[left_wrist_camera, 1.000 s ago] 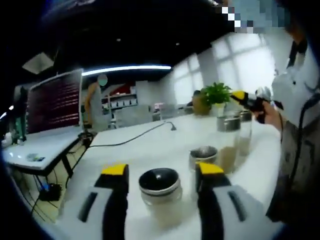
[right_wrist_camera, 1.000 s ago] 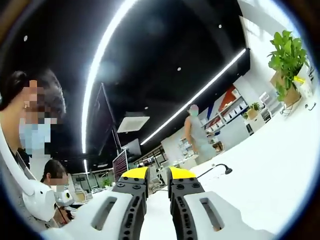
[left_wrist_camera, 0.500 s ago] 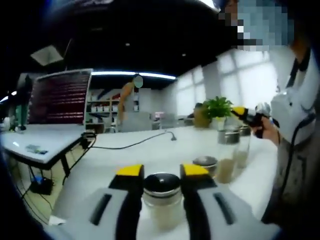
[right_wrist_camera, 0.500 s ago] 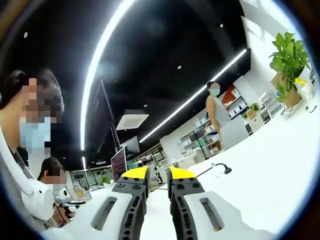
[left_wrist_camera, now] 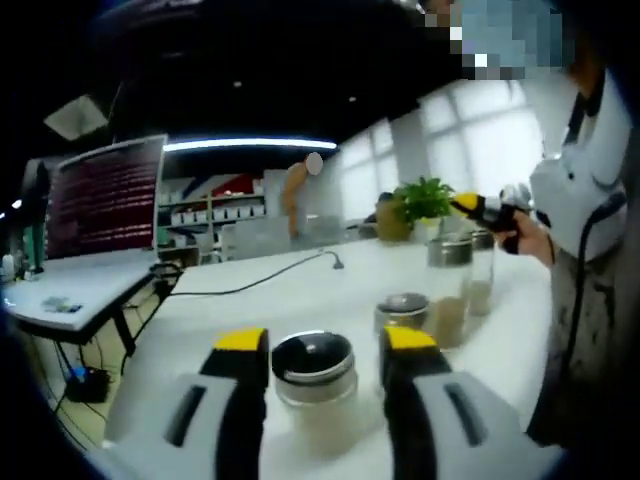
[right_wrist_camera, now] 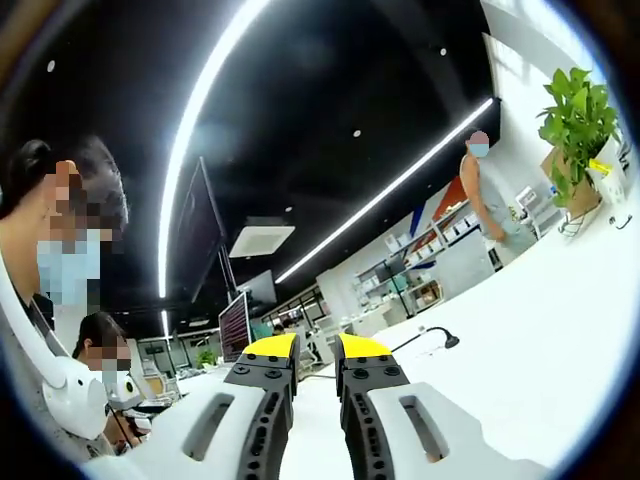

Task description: Rotate the seasoning bottle until the label or dispensing opening points toward the visible target arrow and the bottle remains upright within the marked orientation range

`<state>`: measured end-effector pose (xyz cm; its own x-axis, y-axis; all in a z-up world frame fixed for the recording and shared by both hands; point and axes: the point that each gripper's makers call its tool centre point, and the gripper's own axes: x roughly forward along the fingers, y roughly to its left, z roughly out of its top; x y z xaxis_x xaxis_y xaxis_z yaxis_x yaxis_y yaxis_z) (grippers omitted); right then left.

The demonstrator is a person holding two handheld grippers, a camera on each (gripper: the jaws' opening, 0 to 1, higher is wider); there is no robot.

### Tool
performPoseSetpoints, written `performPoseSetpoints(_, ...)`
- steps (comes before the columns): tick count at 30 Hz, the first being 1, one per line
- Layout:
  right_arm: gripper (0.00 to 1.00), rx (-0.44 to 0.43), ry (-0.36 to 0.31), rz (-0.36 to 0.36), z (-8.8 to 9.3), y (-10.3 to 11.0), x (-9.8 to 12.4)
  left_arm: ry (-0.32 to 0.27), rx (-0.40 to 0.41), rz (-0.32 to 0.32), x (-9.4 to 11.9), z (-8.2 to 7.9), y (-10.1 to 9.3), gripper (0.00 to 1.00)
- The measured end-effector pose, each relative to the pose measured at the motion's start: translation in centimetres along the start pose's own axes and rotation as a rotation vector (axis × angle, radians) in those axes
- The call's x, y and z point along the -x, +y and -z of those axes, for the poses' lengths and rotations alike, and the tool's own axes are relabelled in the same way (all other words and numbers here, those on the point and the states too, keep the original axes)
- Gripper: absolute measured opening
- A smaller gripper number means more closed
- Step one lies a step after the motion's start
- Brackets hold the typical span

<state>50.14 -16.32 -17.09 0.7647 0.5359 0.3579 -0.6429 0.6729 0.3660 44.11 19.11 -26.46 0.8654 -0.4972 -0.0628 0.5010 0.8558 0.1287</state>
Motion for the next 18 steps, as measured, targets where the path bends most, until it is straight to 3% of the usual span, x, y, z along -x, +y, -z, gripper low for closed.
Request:
performPoseSetpoints(1, 0.13, 0.002, 0.001, -0.003, 0.00, 0.07, -0.09, -0.009, 0.007, 0.008, -0.06, -0.17, -0.15, 0.35)
performPoseSetpoints(4, 0.13, 0.002, 0.003, -0.009, 0.07, 0.22, -0.20, -0.025, 0.051, 0.027, -0.17, -0.36, -0.08, 0.35)
performPoseSetpoints(9, 0.13, -0.005, 0.006, 0.000, 0.26, 0.06, 0.01, -0.011, 0.025, 0.062, -0.19, -0.28, -0.24, 0.34)
performPoseSetpoints(16, 0.13, 0.006, 0.006, 0.000, 0.18, 0.28, -0.02, -0.038, 0.032, 0.278, -0.03, -0.29, -0.82, 0.34)
performPoseSetpoints(18, 0.13, 0.007, 0.007, 0.000, 0.18, 0.43, 0.05, -0.032, 0.014, 0.305, 0.08, -0.22, -0.71, 0.34)
